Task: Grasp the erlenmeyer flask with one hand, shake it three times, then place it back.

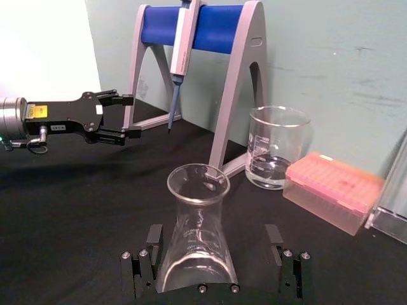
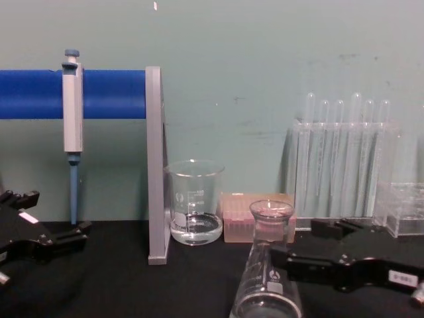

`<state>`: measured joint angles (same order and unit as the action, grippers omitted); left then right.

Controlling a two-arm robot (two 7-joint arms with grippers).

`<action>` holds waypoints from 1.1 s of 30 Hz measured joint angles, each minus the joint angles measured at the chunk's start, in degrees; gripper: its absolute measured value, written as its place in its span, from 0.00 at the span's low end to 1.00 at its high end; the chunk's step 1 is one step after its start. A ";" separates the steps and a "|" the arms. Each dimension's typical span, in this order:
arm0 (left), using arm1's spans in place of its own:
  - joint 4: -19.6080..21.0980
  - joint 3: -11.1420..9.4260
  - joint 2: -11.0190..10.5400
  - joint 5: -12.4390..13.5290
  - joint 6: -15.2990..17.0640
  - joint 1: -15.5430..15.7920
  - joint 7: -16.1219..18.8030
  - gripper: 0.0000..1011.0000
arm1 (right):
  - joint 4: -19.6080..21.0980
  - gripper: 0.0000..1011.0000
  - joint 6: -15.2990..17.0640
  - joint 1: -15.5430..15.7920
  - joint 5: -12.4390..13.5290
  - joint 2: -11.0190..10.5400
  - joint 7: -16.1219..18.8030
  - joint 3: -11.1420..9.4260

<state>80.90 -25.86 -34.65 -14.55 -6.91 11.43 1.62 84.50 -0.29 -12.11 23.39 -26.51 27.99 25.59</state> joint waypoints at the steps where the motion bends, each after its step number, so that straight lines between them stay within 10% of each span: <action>1: 0.00 0.00 0.00 0.00 0.00 0.00 0.00 0.99 | -0.28 0.99 -0.08 -0.23 -0.22 0.23 0.03 0.13; 33: 0.00 0.00 0.00 0.00 0.00 0.00 0.00 0.99 | -7.65 0.99 -2.07 -5.75 -4.14 6.06 1.52 2.34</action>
<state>80.90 -25.86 -34.65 -14.55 -6.91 11.43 1.62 76.85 -2.36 -17.86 19.25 -20.45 29.51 27.93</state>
